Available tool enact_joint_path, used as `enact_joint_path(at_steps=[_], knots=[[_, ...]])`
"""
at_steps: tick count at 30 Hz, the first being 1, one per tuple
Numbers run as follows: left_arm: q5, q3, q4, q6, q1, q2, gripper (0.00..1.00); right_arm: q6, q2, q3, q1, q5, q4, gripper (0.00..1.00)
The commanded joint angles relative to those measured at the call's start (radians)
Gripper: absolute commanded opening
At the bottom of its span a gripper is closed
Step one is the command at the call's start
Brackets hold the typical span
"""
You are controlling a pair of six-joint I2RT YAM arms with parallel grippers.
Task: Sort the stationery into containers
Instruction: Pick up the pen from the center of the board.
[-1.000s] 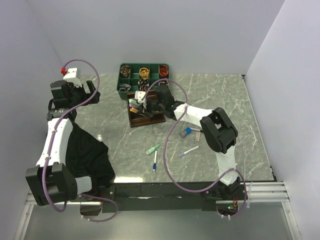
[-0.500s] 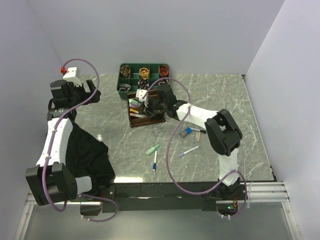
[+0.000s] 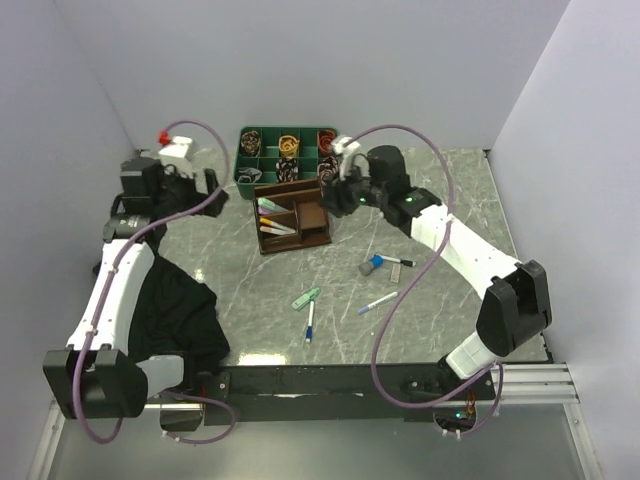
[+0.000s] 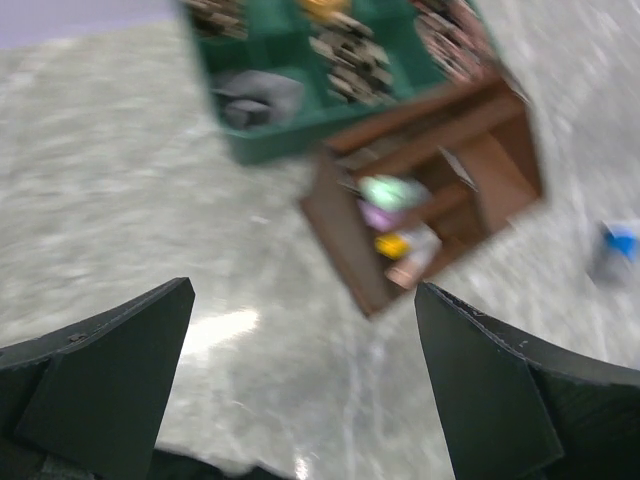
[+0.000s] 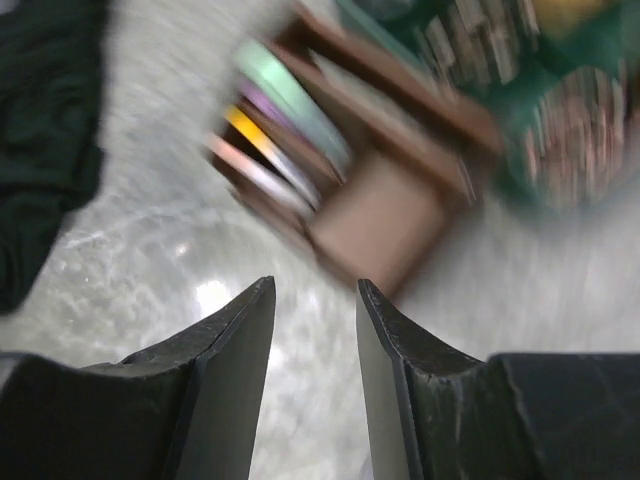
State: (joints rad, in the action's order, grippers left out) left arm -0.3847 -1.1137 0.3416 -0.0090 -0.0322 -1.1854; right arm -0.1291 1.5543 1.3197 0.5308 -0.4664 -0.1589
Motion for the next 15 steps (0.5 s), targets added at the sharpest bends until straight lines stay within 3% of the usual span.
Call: enact_joint_path(at_steps=[1, 4, 7, 10, 13, 15], knots=[[-0.048, 0.0, 0.103, 0.066, 0.136, 0.043, 1.0, 0.33, 0.007, -0.053, -0.118, 0.143, -0.29, 0.46], [-0.059, 0.008, 0.106, 0.078, 0.21, 0.02, 1.0, 0.469, 0.021, -0.099, -0.233, 0.223, -0.353, 0.45], [-0.077, -0.017, 0.093, 0.075, 0.242, -0.019, 0.99, 0.523, 0.041, -0.129, -0.326, 0.189, -0.356, 0.41], [-0.103, -0.044, 0.083, 0.079, 0.256, -0.046, 0.99, 0.433, 0.023, -0.135, -0.331, 0.154, -0.366, 0.4], [-0.129, -0.077, 0.096, 0.13, 0.273, -0.074, 0.99, 0.258, 0.012, -0.123, -0.325, -0.085, -0.451, 0.4], [-0.103, -0.106, 0.106, 0.173, 0.302, -0.089, 0.99, 0.207, 0.023, -0.099, -0.301, -0.06, -0.548, 0.4]])
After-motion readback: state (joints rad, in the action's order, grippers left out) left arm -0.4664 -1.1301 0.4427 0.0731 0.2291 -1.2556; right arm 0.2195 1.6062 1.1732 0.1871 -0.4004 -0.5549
